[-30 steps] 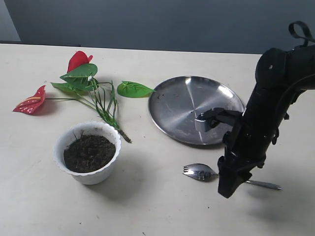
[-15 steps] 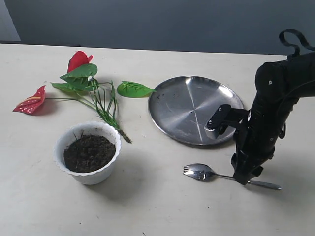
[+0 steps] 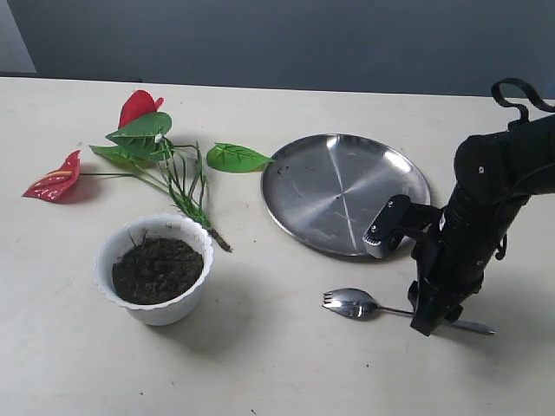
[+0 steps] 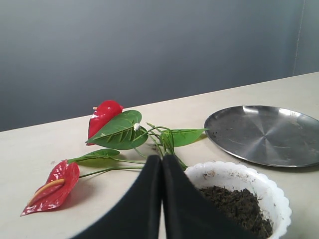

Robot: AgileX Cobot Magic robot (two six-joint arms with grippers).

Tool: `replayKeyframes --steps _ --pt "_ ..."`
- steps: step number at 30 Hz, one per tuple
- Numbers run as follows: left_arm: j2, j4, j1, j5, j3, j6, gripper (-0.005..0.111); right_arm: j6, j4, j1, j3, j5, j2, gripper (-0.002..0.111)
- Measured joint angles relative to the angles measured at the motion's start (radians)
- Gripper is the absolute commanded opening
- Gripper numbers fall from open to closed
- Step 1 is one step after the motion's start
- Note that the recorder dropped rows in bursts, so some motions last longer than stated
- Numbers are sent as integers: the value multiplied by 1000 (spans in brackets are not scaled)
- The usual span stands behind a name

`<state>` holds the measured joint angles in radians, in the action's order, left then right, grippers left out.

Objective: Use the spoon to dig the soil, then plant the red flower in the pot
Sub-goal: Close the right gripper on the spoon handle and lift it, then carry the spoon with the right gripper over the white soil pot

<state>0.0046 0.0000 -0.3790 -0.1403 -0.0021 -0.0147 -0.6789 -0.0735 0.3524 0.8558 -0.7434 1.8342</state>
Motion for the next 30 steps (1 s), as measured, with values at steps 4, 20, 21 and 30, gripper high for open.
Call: replayKeyframes --steps 4,20,21,30 --pt "0 0 0 0 0 0 1 0 8 0 -16 35 -7 4" --pt "0 0 0 0 0 0 1 -328 -508 1 -33 -283 -50 -1" --pt "0 0 0 0 0 0 1 -338 -513 1 -33 -282 -66 -1" --pt "0 0 0 0 0 0 1 -597 -464 119 243 76 -270 -1"
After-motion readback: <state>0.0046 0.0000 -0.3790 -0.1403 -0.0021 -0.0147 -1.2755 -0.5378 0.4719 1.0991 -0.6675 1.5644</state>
